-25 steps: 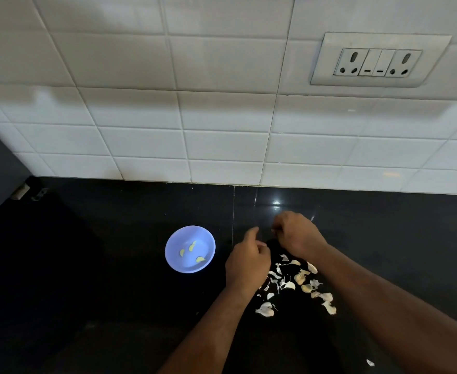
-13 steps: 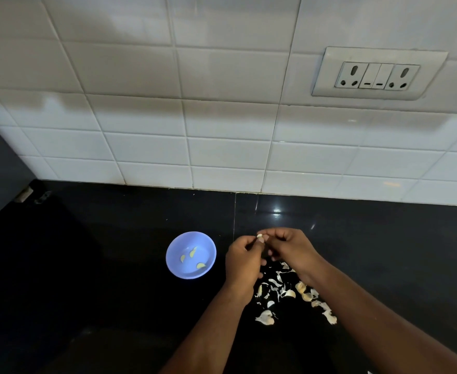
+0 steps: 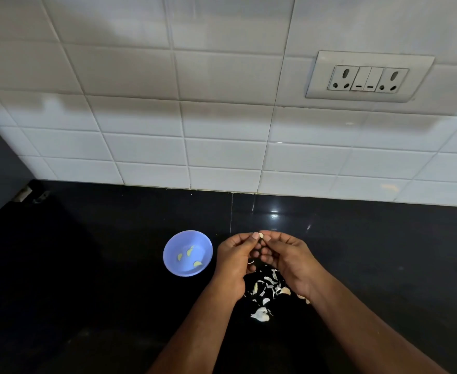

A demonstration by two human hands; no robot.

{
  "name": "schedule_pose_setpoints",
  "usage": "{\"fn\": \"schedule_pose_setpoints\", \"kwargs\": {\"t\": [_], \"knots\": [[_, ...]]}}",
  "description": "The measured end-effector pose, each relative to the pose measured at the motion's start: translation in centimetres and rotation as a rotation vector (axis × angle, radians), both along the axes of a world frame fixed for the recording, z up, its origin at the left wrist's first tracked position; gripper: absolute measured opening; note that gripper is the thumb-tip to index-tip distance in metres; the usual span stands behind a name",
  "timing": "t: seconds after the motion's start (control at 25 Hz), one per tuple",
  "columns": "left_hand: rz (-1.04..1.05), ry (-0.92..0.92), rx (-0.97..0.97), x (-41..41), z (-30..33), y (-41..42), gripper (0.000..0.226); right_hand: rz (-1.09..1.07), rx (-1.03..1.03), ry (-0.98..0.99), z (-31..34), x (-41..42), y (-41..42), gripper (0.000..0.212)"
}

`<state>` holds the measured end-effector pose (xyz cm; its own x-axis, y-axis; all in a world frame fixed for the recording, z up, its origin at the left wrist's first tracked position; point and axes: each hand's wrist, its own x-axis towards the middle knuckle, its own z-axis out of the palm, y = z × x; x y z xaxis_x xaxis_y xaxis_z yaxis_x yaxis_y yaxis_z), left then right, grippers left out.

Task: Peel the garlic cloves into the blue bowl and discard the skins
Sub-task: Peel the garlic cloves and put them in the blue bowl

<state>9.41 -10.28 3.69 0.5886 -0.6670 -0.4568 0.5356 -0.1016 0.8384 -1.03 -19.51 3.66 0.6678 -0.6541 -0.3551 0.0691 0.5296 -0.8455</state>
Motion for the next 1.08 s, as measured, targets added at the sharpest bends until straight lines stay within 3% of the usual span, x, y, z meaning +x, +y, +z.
{"fn": "schedule_pose_setpoints", "kwargs": {"t": [0.16, 0.32, 0.44, 0.6, 0.64, 0.8, 1.08], "knots": [[0.014, -0.091, -0.004, 0.1, -0.1, 0.1, 0.009, -0.018, 0.222, -0.055, 0.7, 0.3, 0.6, 0.020], [-0.002, -0.338, -0.023, 0.2, -0.1, 0.1, 0.008, -0.031, 0.403, -0.120, 1.0, -0.2, 0.8, 0.020], [-0.007, -0.502, -0.034, 0.4, -0.3, 0.3, 0.009, -0.015, 0.324, -0.093, 0.6, -0.4, 0.9, 0.022], [-0.030, -1.102, 0.140, 0.0, -0.5, 0.8, 0.010, 0.102, 0.056, -0.009, 0.7, -0.9, 1.1, 0.025], [-0.027, -1.181, 0.163, -0.1, -0.3, 0.7, 0.011, 0.121, 0.000, 0.004, 0.9, -0.9, 1.1, 0.025], [-0.029, -1.061, 0.182, -0.5, -0.1, 0.4, 0.015, 0.032, -0.121, 0.049, 1.2, -0.8, 1.4, 0.021], [-0.154, -1.000, 0.263, -0.7, -0.1, 0.9, 0.013, -0.099, -0.032, 0.053, 0.6, -0.7, 2.5, 0.016]]}}
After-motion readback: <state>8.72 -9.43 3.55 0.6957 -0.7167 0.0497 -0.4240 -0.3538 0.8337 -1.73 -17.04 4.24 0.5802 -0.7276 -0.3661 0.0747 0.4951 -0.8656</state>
